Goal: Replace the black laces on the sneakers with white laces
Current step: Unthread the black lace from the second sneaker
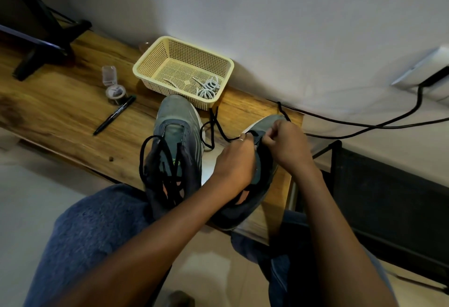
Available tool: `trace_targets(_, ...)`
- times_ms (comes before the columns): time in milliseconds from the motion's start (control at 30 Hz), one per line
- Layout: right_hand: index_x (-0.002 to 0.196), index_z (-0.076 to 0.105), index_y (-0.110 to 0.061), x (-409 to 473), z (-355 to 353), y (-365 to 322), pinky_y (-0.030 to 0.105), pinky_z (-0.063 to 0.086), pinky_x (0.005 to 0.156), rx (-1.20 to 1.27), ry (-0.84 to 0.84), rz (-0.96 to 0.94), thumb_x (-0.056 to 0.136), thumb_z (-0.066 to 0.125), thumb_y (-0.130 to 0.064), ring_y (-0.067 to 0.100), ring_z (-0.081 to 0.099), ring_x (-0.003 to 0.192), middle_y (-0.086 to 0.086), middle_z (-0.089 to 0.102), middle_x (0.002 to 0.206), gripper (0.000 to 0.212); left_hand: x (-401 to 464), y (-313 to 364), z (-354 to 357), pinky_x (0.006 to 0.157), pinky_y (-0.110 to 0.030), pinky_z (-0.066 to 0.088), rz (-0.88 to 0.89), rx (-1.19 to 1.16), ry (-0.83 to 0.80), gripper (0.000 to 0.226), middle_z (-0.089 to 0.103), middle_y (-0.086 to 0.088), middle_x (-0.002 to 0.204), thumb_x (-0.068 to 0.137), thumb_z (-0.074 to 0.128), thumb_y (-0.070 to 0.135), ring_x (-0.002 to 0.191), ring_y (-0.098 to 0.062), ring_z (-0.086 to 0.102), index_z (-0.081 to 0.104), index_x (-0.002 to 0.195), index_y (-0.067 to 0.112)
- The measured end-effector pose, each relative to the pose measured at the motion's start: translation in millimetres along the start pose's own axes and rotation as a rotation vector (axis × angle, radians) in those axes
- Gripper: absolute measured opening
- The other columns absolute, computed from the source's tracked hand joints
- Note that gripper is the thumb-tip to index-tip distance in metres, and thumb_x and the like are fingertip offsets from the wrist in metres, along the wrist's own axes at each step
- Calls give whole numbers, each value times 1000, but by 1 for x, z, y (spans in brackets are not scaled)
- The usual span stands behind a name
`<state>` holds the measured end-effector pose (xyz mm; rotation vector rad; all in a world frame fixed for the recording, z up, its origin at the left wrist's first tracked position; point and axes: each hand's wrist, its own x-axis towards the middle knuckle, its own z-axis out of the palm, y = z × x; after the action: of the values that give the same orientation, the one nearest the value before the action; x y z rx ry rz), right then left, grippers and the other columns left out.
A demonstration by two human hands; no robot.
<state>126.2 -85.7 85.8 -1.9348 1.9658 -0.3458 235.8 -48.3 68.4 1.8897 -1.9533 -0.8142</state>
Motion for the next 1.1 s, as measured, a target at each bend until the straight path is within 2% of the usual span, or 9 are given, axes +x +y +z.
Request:
trace_targets(133,77,62,-7,1,-5,0,43,51,68,103,11,-2,84,62,-9,26,61,76,8,64,77,7,2,-2,-2,77,-42,49,-55,-51,-27,22,63,-14,105,96,50,11,98,-32,60,55,117,10)
trace_targets(300,66,59,-21,-3,-20,-8,15,43,52,380,-48,16,78,68,0,5,52,55,-7,57,58,25,9,-6,-6,73,-36,46,-138,-109,-13,24,65,-14,104,97,46,13,97,-32,61,60,116,10)
trace_targets(400,77,57,-16,-8,-30,-9,24,47,60,559,-217,-15,78,69,6,12,54,57,0,59,59,25,9,-5,-7,77,-39,50,-142,-116,-3,25,66,-14,104,97,45,14,97,-33,61,61,116,11)
trace_targets(533,75,53,-15,-9,-43,-5,21,50,65,796,-315,-44,76,64,15,16,59,70,-3,58,51,32,10,-7,-8,77,-40,49,-143,-130,-4,23,65,-14,103,97,46,12,97,-33,61,62,113,10)
trace_targets(667,77,60,-18,-4,-32,8,20,46,69,415,-154,-49,80,66,-3,5,54,66,-7,58,62,16,10,-6,-8,74,-38,46,-132,-93,-25,24,64,-17,105,98,46,17,98,-35,61,60,115,10)
trace_targets(733,81,63,-24,-5,-23,12,38,40,92,115,-138,-61,83,68,-23,17,53,99,-7,63,80,6,8,-5,-8,71,-36,43,-126,-59,-39,24,64,-16,105,99,45,19,97,-34,61,59,116,10)
trace_targets(800,89,65,-26,-7,-19,6,40,31,94,-11,-179,-22,86,68,-34,26,37,119,-4,65,95,9,8,-4,-7,72,-37,45,-119,-42,-48,24,64,-15,105,99,45,19,97,-33,61,59,116,10)
trace_targets(900,99,67,-18,-8,-14,-7,42,28,92,-146,-163,-7,86,69,-35,28,28,127,4,63,107,21,9,-5,-6,74,-39,48,-102,-32,-50,22,64,-15,104,99,46,17,96,-33,61,59,114,9)
trace_targets(1100,78,65,-16,0,3,-3,47,35,96,-183,-111,-9,90,60,-14,29,44,118,6,66,88,13,8,-5,-5,70,-37,44,-92,-26,-37,23,65,-15,103,99,44,19,94,-32,61,60,115,10)
